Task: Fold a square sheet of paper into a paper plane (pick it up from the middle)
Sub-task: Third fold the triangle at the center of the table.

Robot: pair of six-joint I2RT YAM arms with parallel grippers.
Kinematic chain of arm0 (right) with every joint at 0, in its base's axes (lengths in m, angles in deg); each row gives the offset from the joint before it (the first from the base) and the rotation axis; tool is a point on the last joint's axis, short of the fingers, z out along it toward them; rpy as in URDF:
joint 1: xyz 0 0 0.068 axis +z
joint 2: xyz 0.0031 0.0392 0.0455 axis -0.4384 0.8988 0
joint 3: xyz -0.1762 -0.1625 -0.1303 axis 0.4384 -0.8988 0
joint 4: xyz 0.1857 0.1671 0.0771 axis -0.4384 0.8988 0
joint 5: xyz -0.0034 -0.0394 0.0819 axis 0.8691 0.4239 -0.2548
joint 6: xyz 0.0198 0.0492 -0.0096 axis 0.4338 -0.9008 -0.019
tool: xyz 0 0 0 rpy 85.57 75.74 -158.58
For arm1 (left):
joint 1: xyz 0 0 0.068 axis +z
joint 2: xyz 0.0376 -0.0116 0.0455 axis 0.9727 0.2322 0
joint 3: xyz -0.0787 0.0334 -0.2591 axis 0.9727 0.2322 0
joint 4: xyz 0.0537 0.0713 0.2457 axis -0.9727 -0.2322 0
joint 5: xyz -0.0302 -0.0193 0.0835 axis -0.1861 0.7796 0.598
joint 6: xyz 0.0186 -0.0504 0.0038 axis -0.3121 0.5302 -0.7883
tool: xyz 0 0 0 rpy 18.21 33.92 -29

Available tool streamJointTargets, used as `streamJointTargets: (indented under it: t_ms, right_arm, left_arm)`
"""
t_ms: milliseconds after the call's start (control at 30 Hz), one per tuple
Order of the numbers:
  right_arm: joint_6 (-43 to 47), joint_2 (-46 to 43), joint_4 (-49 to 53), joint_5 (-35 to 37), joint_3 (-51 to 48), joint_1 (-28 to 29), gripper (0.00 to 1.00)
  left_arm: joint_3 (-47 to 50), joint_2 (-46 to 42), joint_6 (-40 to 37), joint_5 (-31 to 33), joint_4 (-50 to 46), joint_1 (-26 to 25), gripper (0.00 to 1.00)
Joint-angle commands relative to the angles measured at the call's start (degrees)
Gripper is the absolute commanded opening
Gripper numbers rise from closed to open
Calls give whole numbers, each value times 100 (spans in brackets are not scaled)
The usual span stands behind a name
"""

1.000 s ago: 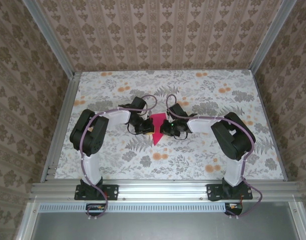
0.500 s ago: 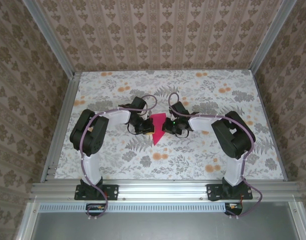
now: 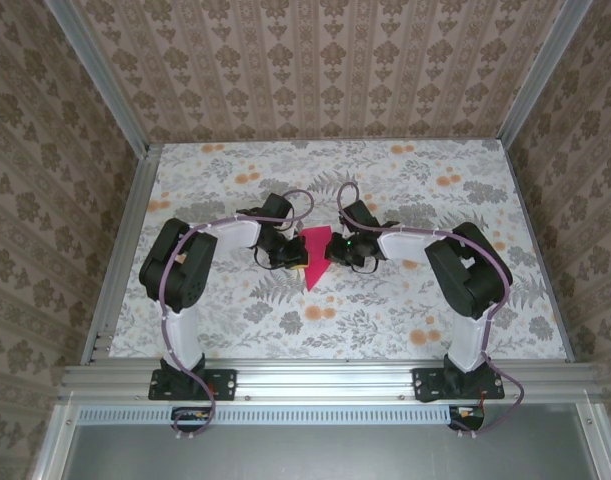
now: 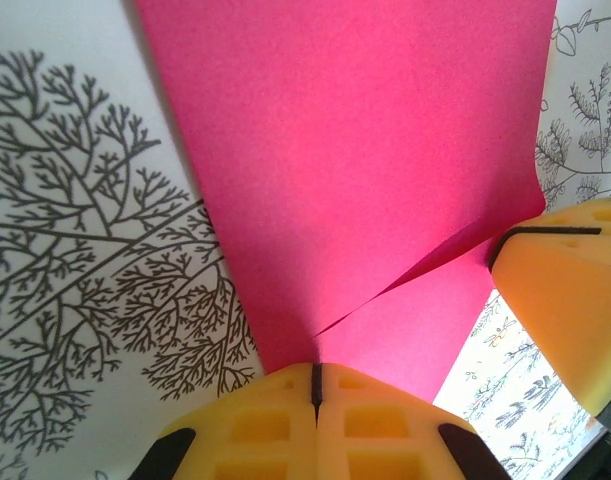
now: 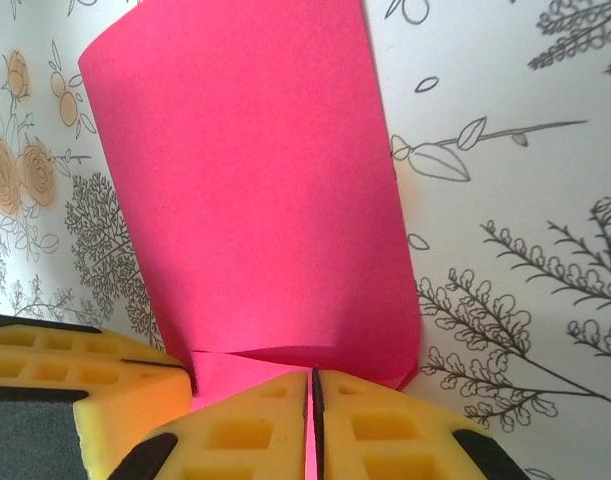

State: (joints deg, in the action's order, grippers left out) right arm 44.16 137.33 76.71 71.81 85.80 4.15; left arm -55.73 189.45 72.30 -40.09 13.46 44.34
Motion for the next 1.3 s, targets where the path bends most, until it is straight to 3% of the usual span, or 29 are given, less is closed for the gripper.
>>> streamJointTargets:
  t_ms: [0, 200, 467, 667, 900, 1267]
  right_arm:
    - [-5, 189, 77, 100, 90, -31, 13]
    - [-27, 273, 275, 308, 158, -88, 13]
    - [151, -243, 312, 357, 205, -97, 13]
    - [133, 78, 192, 131, 185, -99, 13]
    - [79, 264, 308, 408, 148, -178, 12]
    - [63, -700, -418, 197, -177, -180, 11]
  left_arm:
    - [-20, 82, -135, 315, -347, -23, 0]
    - [6, 64, -148, 330, -358, -22, 0]
    - [0, 52, -152, 324, -369, -29, 0]
    - [-30, 48, -148, 323, -376, -29, 0]
    - [-15, 46, -165, 333, -391, -31, 0]
    - [-97, 29, -248, 209, -394, -38, 0]
